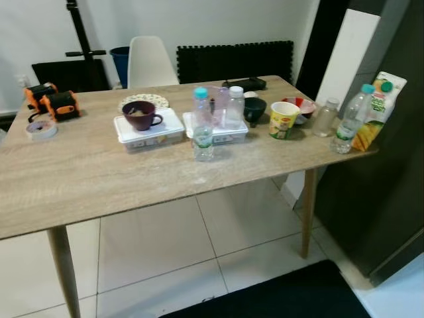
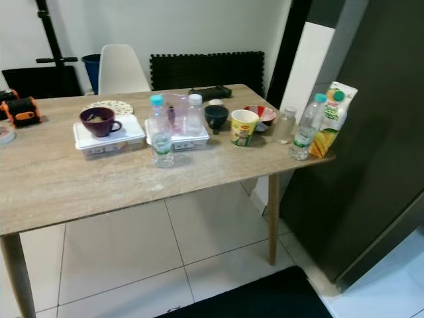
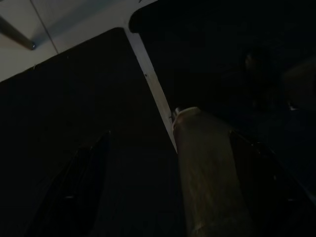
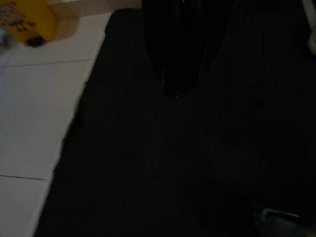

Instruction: Restocking fridge

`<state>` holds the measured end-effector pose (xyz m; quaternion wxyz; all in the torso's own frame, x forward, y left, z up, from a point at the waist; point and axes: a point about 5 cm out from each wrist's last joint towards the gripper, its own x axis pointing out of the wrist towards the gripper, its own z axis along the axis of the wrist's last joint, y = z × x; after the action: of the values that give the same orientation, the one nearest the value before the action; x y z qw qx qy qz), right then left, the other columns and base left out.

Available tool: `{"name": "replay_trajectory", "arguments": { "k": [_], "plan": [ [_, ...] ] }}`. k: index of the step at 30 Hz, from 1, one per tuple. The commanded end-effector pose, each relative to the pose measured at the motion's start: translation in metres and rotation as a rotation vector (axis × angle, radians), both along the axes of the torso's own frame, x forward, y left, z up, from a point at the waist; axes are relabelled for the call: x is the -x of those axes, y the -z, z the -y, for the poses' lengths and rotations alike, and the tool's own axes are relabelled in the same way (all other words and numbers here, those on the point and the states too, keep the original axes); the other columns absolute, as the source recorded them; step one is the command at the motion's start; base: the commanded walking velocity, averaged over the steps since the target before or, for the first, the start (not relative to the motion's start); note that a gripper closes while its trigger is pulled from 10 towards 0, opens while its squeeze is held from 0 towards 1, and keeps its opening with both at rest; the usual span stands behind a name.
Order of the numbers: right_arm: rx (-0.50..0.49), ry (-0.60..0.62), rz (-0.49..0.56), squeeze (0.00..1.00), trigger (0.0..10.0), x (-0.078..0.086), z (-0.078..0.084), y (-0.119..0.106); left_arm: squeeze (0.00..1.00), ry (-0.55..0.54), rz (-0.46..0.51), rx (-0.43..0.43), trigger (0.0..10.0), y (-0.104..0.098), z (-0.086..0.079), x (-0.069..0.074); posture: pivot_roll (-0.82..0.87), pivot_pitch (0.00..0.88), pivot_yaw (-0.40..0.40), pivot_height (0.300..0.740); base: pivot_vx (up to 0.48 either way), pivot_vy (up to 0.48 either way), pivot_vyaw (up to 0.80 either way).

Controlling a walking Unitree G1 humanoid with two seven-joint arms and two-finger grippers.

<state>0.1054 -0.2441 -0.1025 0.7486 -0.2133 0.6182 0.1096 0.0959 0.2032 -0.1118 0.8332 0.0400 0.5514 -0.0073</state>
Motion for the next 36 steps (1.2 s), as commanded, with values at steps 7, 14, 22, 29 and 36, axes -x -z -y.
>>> {"name": "replay_trajectory", "arguments": {
  "k": [7, 14, 22, 29, 36],
  "plan": [
    [-0.025, -0.005, 0.032, 0.0, 10.0, -0.013, -0.014, 0.0, 0.0, -0.002, -0.037, 0.0, 10.0, 0.002, -0.002, 0.009, -0.08, 0.0, -0.041, 0.74, 0.0, -0.373, 0.0],
    [-0.038, -0.011, 0.042, 0.0, 10.0, -0.021, -0.024, 0.0, 0.0, -0.012, -0.034, 0.013, 10.0, 0.002, 0.0, 0.01, -0.07, 0.0, -0.041, 0.74, 0.0, -0.035, 0.0],
    [-0.04, -0.015, 0.035, 0.0, 10.0, -0.018, -0.023, 0.0, 0.0, -0.003, -0.034, 0.017, 10.0, 0.003, 0.001, 0.01, -0.07, 0.0, -0.044, 0.74, 0.0, 0.0, 0.0],
    [-0.034, -0.017, 0.022, 0.0, 10.0, -0.009, -0.013, 0.001, 0.0, 0.026, -0.036, 0.012, 10.0, 0.002, 0.001, 0.01, -0.07, 0.0, -0.044, 0.74, 0.0, -0.409, 0.0],
    [-0.022, -0.021, 0.012, 0.0, 10.0, -0.003, 0.0, -0.001, 0.0, 0.014, -0.033, -0.002, 10.0, 0.002, 0.0, 0.008, -0.07, 0.0, -0.047, 0.74, 0.0, 0.0, 0.0]
  ]
}}
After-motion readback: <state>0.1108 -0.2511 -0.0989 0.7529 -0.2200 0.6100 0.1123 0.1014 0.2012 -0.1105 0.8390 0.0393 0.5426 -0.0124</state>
